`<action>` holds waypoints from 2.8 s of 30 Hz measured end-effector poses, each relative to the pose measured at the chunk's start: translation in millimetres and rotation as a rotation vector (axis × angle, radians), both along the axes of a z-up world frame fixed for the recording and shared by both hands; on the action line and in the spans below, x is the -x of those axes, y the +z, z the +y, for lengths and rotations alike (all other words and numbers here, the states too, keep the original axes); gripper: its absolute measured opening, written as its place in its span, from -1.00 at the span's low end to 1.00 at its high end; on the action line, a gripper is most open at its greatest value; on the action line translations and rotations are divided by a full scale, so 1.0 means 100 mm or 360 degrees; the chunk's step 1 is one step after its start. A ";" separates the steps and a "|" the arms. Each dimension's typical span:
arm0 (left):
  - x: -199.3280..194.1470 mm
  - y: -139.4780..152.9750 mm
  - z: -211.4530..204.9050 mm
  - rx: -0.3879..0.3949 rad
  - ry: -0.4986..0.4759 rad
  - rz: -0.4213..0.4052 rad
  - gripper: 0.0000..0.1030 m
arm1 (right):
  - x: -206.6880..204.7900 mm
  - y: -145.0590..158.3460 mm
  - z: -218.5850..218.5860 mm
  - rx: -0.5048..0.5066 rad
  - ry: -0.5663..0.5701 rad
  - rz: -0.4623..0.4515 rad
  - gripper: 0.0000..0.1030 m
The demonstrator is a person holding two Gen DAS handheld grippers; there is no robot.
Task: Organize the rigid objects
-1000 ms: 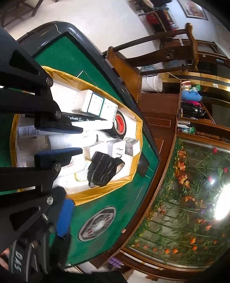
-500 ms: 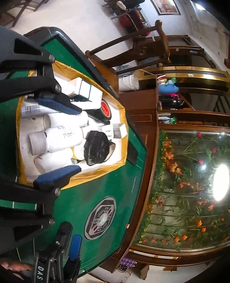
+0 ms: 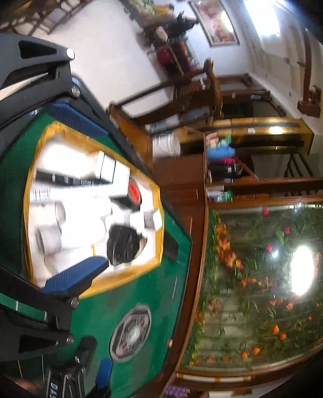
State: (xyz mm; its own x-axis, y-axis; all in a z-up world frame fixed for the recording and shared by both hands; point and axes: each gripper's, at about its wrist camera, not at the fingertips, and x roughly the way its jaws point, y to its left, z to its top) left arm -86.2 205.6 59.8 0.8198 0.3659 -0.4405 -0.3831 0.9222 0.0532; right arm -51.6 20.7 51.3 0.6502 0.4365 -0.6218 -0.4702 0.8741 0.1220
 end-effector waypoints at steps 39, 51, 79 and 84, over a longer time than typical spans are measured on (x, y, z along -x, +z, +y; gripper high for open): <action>0.43 0.17 0.16 -0.0123 0.0136 0.0143 1.00 | 0.14 0.10 0.09 -0.0024 0.0113 -0.0118 0.70; 0.46 0.15 0.36 -0.0122 0.0305 0.0159 1.00 | 0.19 0.10 0.14 -0.0009 0.0156 -0.0137 0.72; 0.42 0.08 0.55 -0.0121 0.0397 0.0196 1.00 | 0.18 0.02 0.21 0.0043 0.0175 -0.0099 0.74; 0.41 0.05 0.54 -0.0129 0.0399 0.0206 1.00 | 0.18 0.02 0.21 0.0043 0.0175 -0.0099 0.74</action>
